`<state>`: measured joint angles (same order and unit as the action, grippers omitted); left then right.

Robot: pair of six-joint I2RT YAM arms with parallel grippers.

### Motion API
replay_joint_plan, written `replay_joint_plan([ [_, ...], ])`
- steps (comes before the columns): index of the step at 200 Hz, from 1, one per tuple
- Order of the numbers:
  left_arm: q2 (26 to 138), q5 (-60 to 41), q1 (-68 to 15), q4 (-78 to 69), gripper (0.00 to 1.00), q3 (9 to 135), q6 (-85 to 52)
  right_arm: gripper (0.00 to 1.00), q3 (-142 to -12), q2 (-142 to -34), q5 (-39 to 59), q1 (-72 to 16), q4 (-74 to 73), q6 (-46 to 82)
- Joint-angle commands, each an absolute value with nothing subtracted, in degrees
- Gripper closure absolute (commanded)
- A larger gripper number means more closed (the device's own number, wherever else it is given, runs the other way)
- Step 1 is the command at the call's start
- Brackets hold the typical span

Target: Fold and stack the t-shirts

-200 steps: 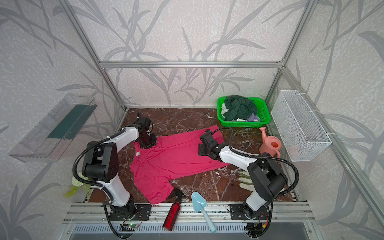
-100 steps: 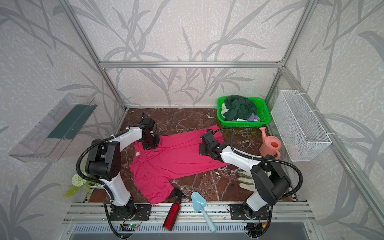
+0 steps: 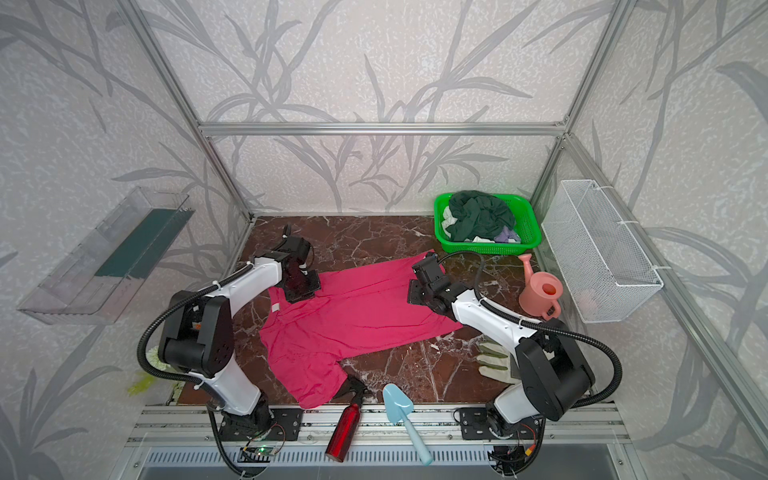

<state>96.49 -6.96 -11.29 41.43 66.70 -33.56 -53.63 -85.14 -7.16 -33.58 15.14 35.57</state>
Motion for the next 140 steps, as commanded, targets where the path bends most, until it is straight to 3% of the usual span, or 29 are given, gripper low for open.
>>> replay_joint_plan([
  [1, 92.64, -4.63, -13.32, 44.56, 1.00, 63.92, -35.97, 0.38, -53.26, -84.15, -6.51, -33.44, 15.84, 36.04],
  [63, 86.24, -5.45, -20.32, 46.56, 0.97, 58.25, -40.43, 0.38, -53.74, -87.13, -5.49, -33.35, 14.48, 36.20],
  [95, 81.09, -7.67, -20.92, 49.39, 0.84, 58.09, -38.87, 0.39, -54.05, -87.79, -5.62, -33.27, 14.41, 36.16],
  [140, 82.17, 2.17, -20.16, 50.88, 0.79, 66.00, -34.53, 0.39, -54.79, -88.19, -5.19, -33.30, 14.46, 36.20],
])
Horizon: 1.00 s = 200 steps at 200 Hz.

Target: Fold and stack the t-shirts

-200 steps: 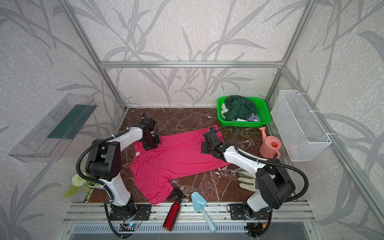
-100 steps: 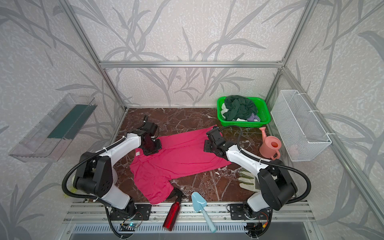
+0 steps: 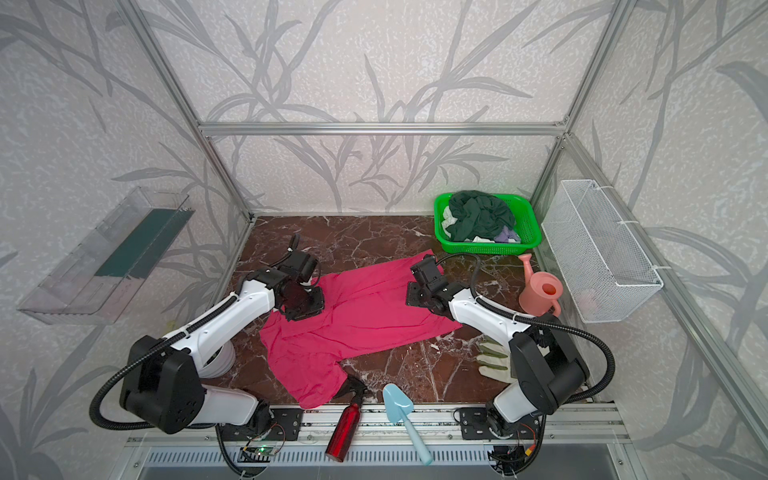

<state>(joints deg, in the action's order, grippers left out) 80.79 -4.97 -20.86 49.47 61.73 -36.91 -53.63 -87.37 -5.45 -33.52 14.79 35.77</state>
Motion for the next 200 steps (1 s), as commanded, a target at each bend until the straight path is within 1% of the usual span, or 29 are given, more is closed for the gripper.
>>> replay_joint_plan([
  [1, 82.39, 2.40, -20.06, 50.84, 0.79, 66.18, -34.49, 0.39, -54.82, -88.26, -5.19, -33.26, 14.44, 36.16],
  [13, 85.63, 5.14, -18.41, 49.68, 0.79, 68.00, -34.34, 0.39, -55.70, -88.82, -4.93, -33.30, 13.98, 35.68],
  [45, 94.97, 6.66, -11.09, 45.00, 0.79, 71.25, -37.21, 0.39, -61.34, -92.81, -5.01, -33.30, 16.21, 33.52],
  [64, 100.71, 7.06, -8.11, 43.54, 0.79, 73.38, -38.22, 0.39, -65.60, -97.18, -3.78, -32.87, 17.18, 32.58],
  [102, 108.95, 9.11, -5.38, 43.73, 0.79, 76.90, -39.14, 0.40, -73.60, -106.81, -2.73, -32.04, 18.08, 30.96],
  [134, 113.47, 7.55, -2.67, 43.03, 0.79, 79.11, -40.51, 0.41, -78.47, -113.20, -1.49, -29.94, 17.74, 30.50],
  [170, 118.49, 7.67, -0.88, 43.46, 0.79, 83.53, -40.60, 0.41, -81.29, -117.09, -0.13, -27.88, 17.97, 30.49],
  [200, 122.77, 5.69, 0.62, 43.76, 0.79, 89.09, -41.13, 0.41, -83.16, -119.18, 0.70, -26.97, 18.96, 30.46],
])
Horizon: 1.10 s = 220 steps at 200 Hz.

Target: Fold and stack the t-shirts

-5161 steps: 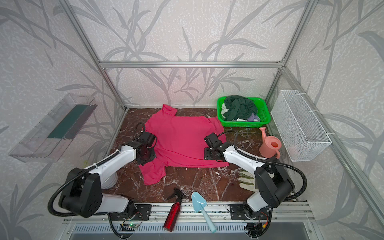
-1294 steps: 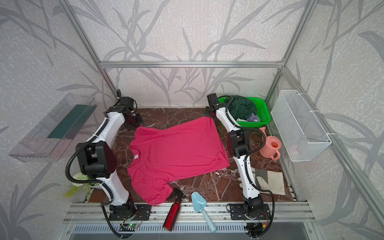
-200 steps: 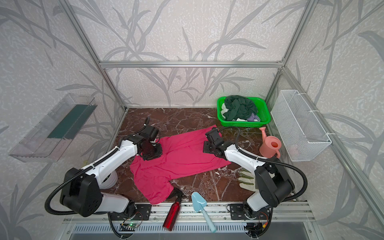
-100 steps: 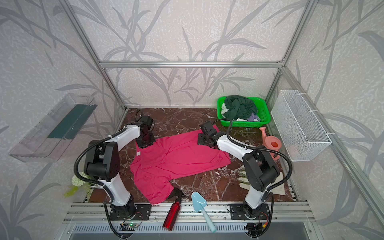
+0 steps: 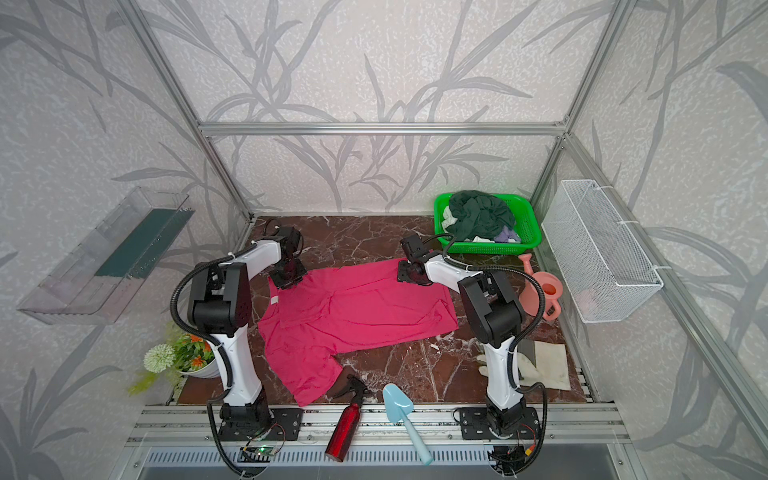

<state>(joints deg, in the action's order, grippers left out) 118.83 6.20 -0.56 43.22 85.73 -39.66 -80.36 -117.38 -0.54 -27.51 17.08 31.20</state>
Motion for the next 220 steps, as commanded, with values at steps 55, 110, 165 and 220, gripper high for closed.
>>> replay_joint_plan([
  [55, 134.65, 3.43, 2.24, 50.96, 0.79, 110.74, -39.23, 0.42, -96.61, -127.58, 0.32, -25.34, 25.85, 26.91],
  [110, 135.84, -2.15, 2.03, 52.08, 0.78, 121.17, -33.77, 0.42, -98.78, -120.90, 0.42, -25.10, 30.11, 23.40],
  [165, 115.36, 0.86, -0.23, 41.96, 0.73, 95.11, -34.99, 0.42, -83.65, -115.35, 4.56, -28.74, 22.72, 29.52],
  [220, 98.16, -1.08, -4.82, 38.15, 0.71, 73.70, -36.32, 0.42, -80.98, -119.31, 5.45, -27.67, 20.52, 31.11],
])
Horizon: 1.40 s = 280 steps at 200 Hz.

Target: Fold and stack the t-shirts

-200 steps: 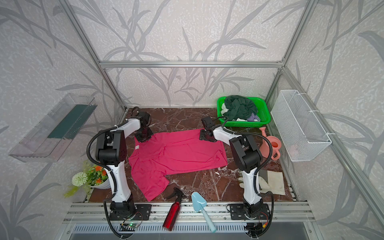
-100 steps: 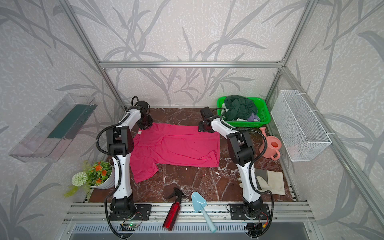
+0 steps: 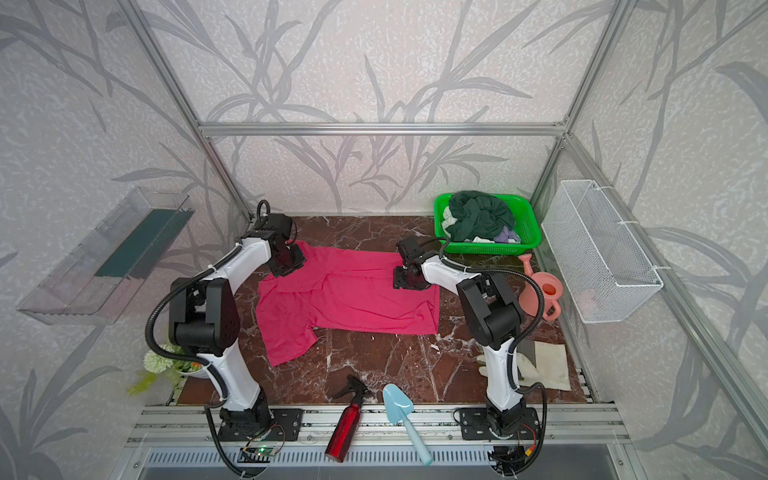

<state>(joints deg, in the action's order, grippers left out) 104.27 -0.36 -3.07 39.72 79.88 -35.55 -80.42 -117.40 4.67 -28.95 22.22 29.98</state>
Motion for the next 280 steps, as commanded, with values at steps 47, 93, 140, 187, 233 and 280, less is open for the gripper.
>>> replay_joint_plan([
  [47, 85.69, -2.16, -6.49, 40.32, 0.69, 59.99, -37.37, 0.42, -87.28, -124.97, 4.84, -25.37, 24.47, 28.73],
  [93, 78.90, -3.38, -7.55, 42.76, 0.69, 52.11, -40.17, 0.43, -98.15, -129.60, 4.41, -22.90, 30.22, 23.62],
  [140, 73.72, 1.31, -9.23, 45.52, 0.70, 44.06, -46.48, 0.42, -90.18, -116.96, 4.25, -23.79, 26.87, 23.94],
  [187, 71.08, 4.20, -12.74, 50.27, 0.70, 40.23, -52.01, 0.42, -73.72, -101.19, 1.31, -23.96, 27.10, 27.36],
  [233, 63.92, 4.49, -16.21, 54.23, 0.70, 35.61, -57.30, 0.42, -63.13, -92.44, 0.61, -23.40, 28.81, 29.34],
  [280, 62.22, 1.53, -16.87, 51.42, 0.70, 31.50, -56.35, 0.41, -56.62, -88.76, 0.02, -21.21, 27.66, 30.33],
])
